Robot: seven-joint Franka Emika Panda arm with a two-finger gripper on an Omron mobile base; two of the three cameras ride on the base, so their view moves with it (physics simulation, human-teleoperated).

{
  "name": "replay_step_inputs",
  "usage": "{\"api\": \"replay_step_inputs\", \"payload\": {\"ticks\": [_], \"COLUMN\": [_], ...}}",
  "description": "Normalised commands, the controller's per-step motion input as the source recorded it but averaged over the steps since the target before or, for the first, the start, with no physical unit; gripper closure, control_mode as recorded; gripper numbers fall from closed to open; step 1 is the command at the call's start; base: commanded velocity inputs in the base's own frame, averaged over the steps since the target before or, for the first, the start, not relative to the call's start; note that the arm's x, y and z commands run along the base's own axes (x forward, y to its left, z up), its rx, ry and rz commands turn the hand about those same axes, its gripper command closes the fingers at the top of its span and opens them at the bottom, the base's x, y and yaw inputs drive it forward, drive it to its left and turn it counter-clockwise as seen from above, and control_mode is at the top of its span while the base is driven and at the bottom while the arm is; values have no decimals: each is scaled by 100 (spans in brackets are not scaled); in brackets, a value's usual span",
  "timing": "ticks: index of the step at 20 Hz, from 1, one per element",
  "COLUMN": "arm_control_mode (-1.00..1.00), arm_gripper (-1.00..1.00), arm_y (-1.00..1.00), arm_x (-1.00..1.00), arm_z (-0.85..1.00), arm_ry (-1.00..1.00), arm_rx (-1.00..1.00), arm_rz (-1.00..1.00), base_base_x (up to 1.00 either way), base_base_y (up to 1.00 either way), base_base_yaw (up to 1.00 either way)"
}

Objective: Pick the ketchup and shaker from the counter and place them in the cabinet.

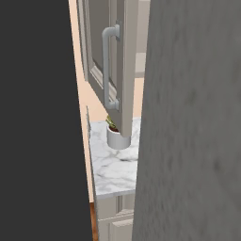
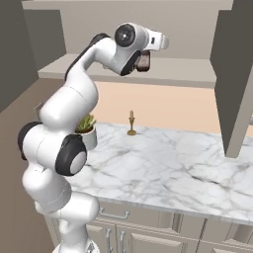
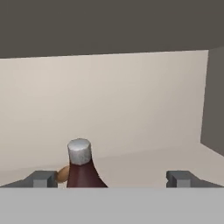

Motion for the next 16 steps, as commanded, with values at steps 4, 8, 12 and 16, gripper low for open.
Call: {"api": "replay_step_inputs", "payload": {"ticks": [4,8,12,16], "arm_control_mode": [-100,-100,-100,-100], "arm_gripper": [-100,-100,-100,-100], "arm_y": [-14,-17,-7,0], "arm_x": [-85,-95,-100,-100], "arm_z": [12,20,9,0], "arm_ry": [-2,4,1,-1], "arm_rx": [3,10,7,3], "arm_rz": [-1,-3,-1,-1], "base_base_x": [0,0,0,0], "base_base_y": [0,0,0,0], "base_base_yaw": [0,0,0,0]}}
